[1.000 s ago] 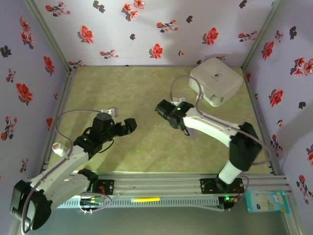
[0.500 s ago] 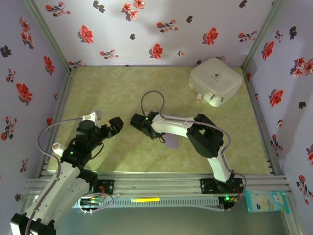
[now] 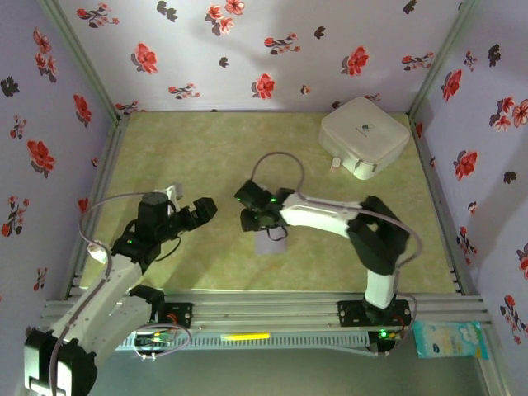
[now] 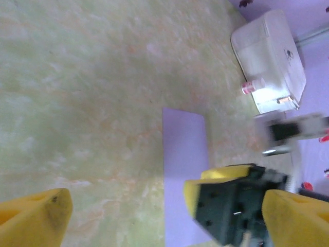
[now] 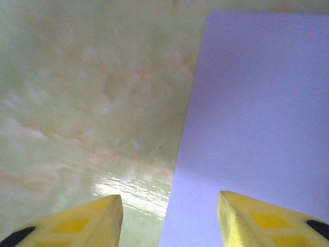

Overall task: Fold a paper plane with a square sheet of paper (pick it up from the middle)
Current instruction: Turn over the paper at the center of the table, then third fold the triangle at the center of the table.

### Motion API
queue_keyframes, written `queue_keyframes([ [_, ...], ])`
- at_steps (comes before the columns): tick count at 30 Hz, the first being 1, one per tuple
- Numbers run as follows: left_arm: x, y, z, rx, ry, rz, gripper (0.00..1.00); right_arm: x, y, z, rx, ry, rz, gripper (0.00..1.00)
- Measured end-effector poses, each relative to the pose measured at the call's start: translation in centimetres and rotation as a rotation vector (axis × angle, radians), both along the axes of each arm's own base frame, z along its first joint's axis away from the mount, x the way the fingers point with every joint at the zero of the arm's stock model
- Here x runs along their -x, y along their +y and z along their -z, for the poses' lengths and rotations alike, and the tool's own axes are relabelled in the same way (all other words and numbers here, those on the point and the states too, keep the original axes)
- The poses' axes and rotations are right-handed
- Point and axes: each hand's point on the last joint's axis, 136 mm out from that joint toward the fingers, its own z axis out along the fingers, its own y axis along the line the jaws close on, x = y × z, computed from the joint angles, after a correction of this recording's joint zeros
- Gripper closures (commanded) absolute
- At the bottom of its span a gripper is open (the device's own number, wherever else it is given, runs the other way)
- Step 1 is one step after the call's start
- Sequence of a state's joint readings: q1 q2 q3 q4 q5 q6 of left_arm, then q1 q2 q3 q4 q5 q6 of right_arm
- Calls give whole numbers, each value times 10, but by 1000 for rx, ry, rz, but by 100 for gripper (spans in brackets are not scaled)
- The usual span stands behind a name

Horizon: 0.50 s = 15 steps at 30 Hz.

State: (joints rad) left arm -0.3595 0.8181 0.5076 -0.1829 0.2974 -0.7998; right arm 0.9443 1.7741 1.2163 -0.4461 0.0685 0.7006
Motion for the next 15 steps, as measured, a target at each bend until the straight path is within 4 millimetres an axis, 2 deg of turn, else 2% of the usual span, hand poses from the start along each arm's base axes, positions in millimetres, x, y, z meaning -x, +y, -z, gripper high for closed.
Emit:
queue_keyframes([
  [3,-5,-12,9,22,62,41,24,-14,-25,-27,-183,-29,116,67],
  [5,-8,-19,17,32,105,68,27,-21,-45,-32,-287,-21,202,72],
  [7,-9,-29,25,39,150,104,33,-26,-64,-24,-376,3,284,79],
  [10,-7,-44,37,43,210,160,41,-17,-82,5,-420,87,358,88],
  [12,-5,-55,43,41,244,197,49,-7,-84,18,-427,140,372,93],
  [15,-3,-72,51,31,283,253,57,-3,-78,24,-457,186,376,97],
])
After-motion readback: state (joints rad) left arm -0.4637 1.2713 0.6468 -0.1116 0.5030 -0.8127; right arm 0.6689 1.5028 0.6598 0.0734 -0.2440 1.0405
